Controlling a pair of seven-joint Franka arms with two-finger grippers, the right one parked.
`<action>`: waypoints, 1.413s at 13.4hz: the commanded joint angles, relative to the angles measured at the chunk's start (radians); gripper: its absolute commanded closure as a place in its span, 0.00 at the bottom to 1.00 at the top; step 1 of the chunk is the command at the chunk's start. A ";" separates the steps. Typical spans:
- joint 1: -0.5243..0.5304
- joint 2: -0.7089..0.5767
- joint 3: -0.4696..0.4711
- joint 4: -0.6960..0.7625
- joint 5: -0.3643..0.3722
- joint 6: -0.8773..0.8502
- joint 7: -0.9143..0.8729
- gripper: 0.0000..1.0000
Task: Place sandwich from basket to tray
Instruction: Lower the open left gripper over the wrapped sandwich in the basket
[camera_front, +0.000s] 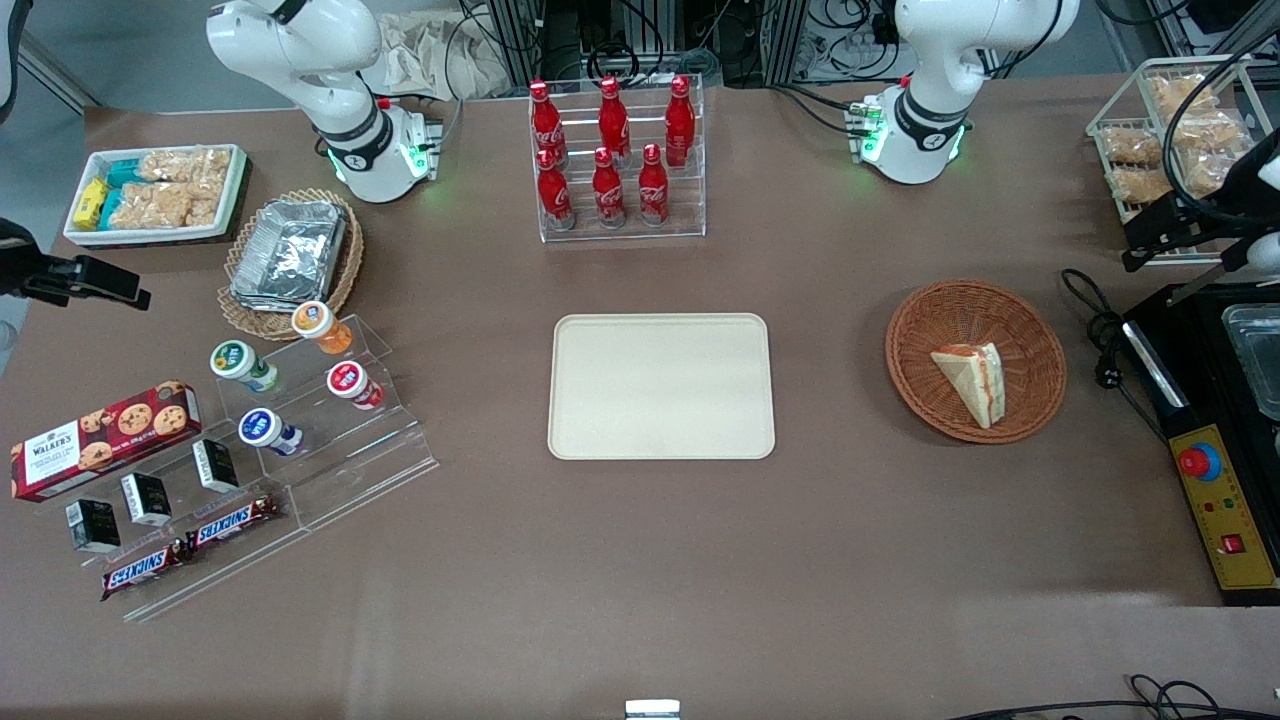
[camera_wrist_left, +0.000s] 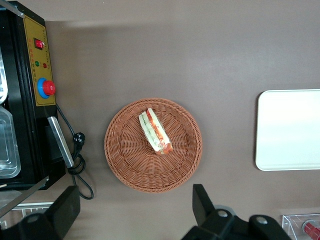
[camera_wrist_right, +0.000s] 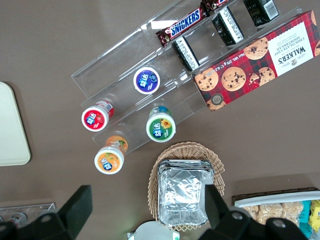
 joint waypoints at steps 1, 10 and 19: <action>0.004 0.018 0.008 0.035 -0.003 -0.026 -0.009 0.00; 0.004 0.061 0.012 -0.031 -0.035 0.020 -0.267 0.00; -0.002 0.006 -0.011 -0.547 -0.039 0.529 -0.566 0.00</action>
